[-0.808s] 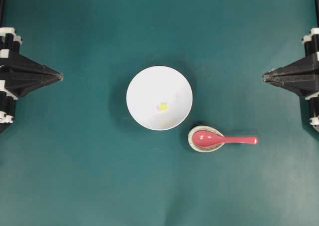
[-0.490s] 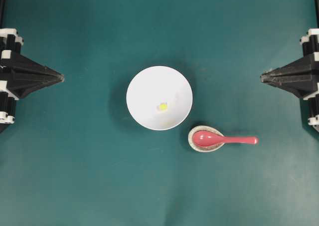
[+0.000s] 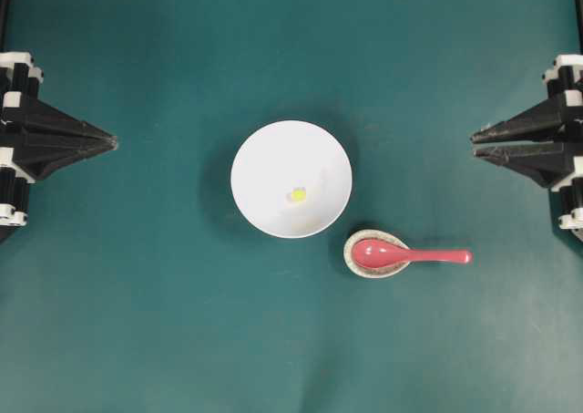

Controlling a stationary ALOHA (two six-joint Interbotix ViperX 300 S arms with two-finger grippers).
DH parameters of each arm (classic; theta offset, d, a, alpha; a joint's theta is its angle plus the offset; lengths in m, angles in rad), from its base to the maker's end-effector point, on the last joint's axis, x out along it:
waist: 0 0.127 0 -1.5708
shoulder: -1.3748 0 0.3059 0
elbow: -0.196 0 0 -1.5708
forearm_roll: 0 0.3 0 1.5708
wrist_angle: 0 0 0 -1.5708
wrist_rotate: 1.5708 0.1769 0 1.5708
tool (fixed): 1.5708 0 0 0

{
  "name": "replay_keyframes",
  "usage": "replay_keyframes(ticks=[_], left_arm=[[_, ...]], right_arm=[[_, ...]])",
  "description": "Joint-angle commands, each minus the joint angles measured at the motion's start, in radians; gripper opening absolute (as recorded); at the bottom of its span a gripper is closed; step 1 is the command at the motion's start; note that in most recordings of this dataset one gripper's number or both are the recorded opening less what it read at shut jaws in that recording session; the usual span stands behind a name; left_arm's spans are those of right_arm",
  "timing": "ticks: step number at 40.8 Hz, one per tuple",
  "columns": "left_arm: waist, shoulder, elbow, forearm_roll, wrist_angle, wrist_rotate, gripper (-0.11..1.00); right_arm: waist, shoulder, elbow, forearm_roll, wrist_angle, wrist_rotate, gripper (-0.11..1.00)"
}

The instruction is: Scoop the yellow hexagonal prism block from the bowl with a spoon using the right arm.

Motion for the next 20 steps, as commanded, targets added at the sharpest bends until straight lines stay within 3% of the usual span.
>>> replay_keyframes(ticks=[1,20], left_arm=[[0.000,0.008,-0.029,0.002,-0.005,-0.002,-0.01],[0.000,0.009,-0.028,0.002,-0.005,-0.002,-0.01]], right_arm=[[-0.002,0.012,-0.026,0.005,-0.005,0.005,0.33],[0.000,0.103,-0.021,0.008,-0.005,0.041,0.57]])
